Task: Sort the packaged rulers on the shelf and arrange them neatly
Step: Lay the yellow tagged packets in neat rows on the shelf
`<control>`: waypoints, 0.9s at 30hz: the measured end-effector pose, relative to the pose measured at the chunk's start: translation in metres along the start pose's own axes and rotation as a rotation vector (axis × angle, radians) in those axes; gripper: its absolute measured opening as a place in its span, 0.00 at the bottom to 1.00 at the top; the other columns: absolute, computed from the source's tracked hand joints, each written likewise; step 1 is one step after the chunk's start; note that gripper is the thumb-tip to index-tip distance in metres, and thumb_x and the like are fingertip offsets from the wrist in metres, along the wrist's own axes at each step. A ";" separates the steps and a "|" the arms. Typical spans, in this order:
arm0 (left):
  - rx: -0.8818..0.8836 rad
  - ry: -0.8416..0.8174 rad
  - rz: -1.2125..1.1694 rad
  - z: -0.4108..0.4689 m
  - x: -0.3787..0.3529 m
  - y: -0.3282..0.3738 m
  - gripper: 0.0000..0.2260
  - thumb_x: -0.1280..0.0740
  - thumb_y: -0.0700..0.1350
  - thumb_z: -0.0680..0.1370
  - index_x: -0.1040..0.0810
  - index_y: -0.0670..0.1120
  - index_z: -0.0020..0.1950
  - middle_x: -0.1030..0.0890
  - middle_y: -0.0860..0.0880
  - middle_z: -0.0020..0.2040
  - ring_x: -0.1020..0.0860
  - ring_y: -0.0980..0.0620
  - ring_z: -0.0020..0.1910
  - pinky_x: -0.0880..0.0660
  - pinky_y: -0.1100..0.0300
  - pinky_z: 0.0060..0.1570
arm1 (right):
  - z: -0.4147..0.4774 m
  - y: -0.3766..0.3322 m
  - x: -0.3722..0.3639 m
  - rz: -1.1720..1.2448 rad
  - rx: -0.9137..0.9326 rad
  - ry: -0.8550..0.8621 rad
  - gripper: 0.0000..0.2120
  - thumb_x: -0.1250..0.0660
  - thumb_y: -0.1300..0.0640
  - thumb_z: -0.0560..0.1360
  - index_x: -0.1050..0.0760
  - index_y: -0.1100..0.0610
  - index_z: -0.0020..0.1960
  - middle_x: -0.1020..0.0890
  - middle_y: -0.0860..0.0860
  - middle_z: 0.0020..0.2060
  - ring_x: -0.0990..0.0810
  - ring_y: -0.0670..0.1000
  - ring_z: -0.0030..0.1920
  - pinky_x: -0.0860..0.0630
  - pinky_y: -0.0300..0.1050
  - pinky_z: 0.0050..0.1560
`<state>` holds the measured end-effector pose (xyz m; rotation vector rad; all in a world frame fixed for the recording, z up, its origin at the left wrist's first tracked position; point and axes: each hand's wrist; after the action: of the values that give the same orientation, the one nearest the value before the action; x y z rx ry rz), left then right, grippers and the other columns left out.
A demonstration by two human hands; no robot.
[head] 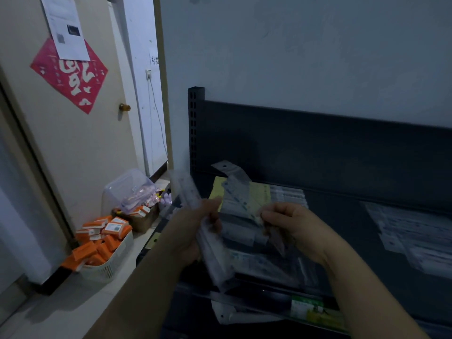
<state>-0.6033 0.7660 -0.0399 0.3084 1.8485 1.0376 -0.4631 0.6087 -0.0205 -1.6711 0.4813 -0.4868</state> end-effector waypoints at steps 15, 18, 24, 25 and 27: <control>-0.096 0.058 -0.071 0.030 -0.009 -0.002 0.06 0.31 0.42 0.75 0.25 0.43 0.40 0.23 0.45 0.33 0.22 0.51 0.29 0.21 0.56 0.36 | 0.003 -0.004 -0.007 -0.065 0.088 -0.027 0.03 0.32 0.63 0.75 0.22 0.61 0.48 0.20 0.53 0.32 0.23 0.47 0.30 0.24 0.39 0.33; -0.069 -0.021 -0.120 0.027 -0.013 -0.002 0.12 0.29 0.47 0.73 0.22 0.40 0.50 0.19 0.38 0.48 0.19 0.41 0.49 0.23 0.44 0.56 | 0.004 -0.002 -0.012 -0.012 0.049 -0.047 0.04 0.32 0.66 0.74 0.23 0.61 0.48 0.19 0.53 0.31 0.22 0.48 0.29 0.23 0.40 0.32; -0.128 0.047 -0.287 0.032 -0.017 -0.006 0.04 0.36 0.45 0.79 0.26 0.46 0.48 0.18 0.47 0.45 0.19 0.50 0.46 0.25 0.51 0.57 | 0.008 0.002 -0.017 -0.298 0.072 -0.043 0.07 0.31 0.59 0.75 0.21 0.55 0.53 0.17 0.48 0.40 0.21 0.44 0.36 0.22 0.41 0.43; -0.149 0.055 -0.289 0.033 -0.018 -0.007 0.04 0.37 0.45 0.80 0.26 0.46 0.47 0.18 0.46 0.45 0.19 0.50 0.48 0.25 0.50 0.58 | 0.008 0.002 -0.017 -0.335 0.085 -0.027 0.07 0.32 0.57 0.76 0.21 0.52 0.53 0.17 0.47 0.44 0.20 0.43 0.40 0.22 0.41 0.47; -0.198 0.048 -0.296 0.034 -0.020 -0.008 0.07 0.39 0.46 0.81 0.25 0.45 0.45 0.18 0.46 0.44 0.19 0.50 0.47 0.24 0.52 0.57 | 0.008 0.003 -0.017 -0.352 0.087 -0.016 0.08 0.33 0.52 0.76 0.22 0.48 0.55 0.18 0.47 0.51 0.20 0.45 0.50 0.22 0.45 0.57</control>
<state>-0.5629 0.7675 -0.0395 -0.1060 1.7526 1.0161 -0.4725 0.6245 -0.0257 -1.6793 0.1494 -0.7406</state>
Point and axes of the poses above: each hand's wrist, its own z-axis towards the middle knuckle, its own x-axis out of the back of the hand, y = z × x
